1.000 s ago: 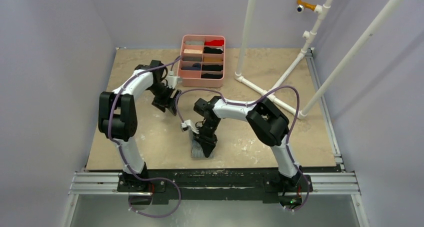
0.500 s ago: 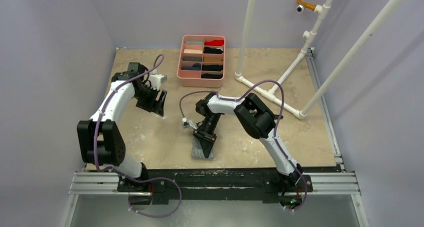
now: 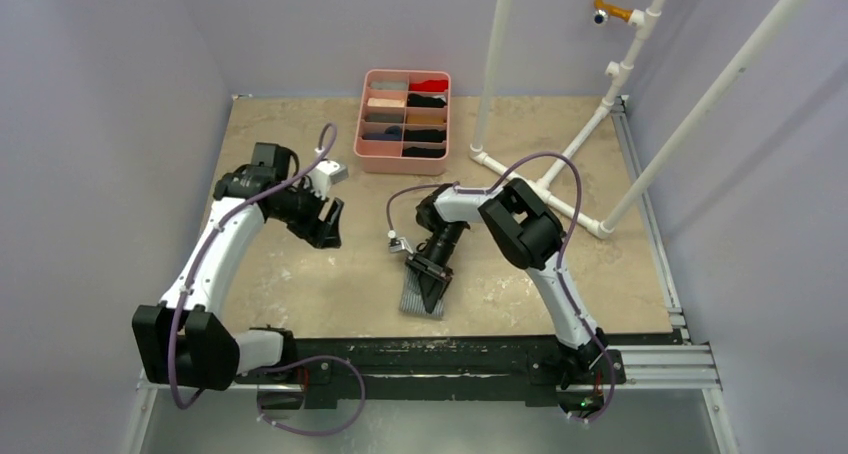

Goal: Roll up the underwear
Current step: Roll the underwear to the center of the board.

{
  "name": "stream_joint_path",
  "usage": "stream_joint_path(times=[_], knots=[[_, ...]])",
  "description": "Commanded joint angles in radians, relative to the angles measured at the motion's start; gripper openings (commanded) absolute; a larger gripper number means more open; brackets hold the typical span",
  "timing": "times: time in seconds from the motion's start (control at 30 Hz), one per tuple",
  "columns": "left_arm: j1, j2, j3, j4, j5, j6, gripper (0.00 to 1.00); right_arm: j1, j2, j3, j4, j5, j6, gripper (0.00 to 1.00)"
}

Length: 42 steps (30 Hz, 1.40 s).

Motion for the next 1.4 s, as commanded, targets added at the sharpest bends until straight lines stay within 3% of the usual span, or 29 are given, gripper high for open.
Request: stream_joint_path(times=[0.0,0.17,0.33,0.63,0.9,1.37], knots=[[-0.159,-0.078,-0.049,0.078,0.116,0.049,0.68,-0.049,0.055,-0.07,0.242,0.459,-0.096,0.0],[-0.38,-0.1,-0.102,0.234,0.105,0.015,0.68,-0.098,0.051,-0.066,0.213,0.497,-0.153,0.0],[-0.6,-0.01,-0.105,0.368,0.026,0.007,0.68,-0.142,0.069,-0.028,0.176,0.53,-0.196,0.0],[-0.831,0.226,-0.091,0.558,-0.077,0.045,0.68,-0.168,0.065,-0.005,0.149,0.563,-0.247,0.0],[-0.895,0.294,-0.136,0.744,-0.101,0.067,0.69,-0.171,0.065,0.018,0.142,0.542,-0.258,0.0],[-0.905,0.336,-0.235,0.912,-0.088,0.047,0.68,-0.172,0.073,0.011,0.15,0.525,-0.255,0.0]])
